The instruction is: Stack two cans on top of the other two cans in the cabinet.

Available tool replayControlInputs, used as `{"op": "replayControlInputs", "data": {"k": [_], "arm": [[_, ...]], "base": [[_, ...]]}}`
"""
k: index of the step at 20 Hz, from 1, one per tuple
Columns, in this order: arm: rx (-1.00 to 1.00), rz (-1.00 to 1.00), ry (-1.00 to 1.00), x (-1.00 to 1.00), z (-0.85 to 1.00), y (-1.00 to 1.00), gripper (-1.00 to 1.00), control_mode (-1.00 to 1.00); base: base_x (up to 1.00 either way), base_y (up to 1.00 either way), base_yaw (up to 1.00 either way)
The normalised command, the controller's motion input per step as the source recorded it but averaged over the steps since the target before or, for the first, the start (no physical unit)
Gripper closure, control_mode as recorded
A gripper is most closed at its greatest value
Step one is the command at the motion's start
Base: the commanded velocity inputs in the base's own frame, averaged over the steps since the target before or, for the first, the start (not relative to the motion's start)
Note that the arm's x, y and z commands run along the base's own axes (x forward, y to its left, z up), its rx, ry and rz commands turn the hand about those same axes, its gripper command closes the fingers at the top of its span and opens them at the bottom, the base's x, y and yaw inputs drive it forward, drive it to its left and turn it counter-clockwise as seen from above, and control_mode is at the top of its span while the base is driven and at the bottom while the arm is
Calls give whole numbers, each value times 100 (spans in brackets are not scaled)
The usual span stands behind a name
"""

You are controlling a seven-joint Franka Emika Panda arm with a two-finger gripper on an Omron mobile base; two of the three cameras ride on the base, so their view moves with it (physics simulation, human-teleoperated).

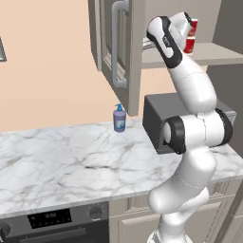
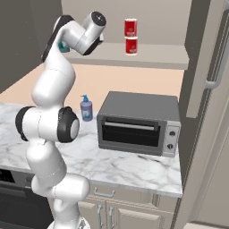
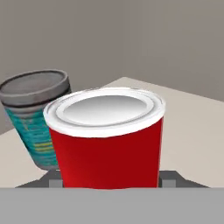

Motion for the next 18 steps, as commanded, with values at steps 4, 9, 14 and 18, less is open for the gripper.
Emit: {"op": "replayControlInputs", "data": {"k": [4, 9, 14, 18], "arm": [[0, 0, -1, -59, 1, 0, 100, -100], [0, 0, -3, -35, 13, -2, 100, -100], [1, 0, -8, -23, 37, -1, 100, -100], [4, 0, -5, -17, 34, 0, 100, -100]], "base": [[0, 0, 0], [0, 0, 0], [0, 0, 0], [0, 0, 0]]}}
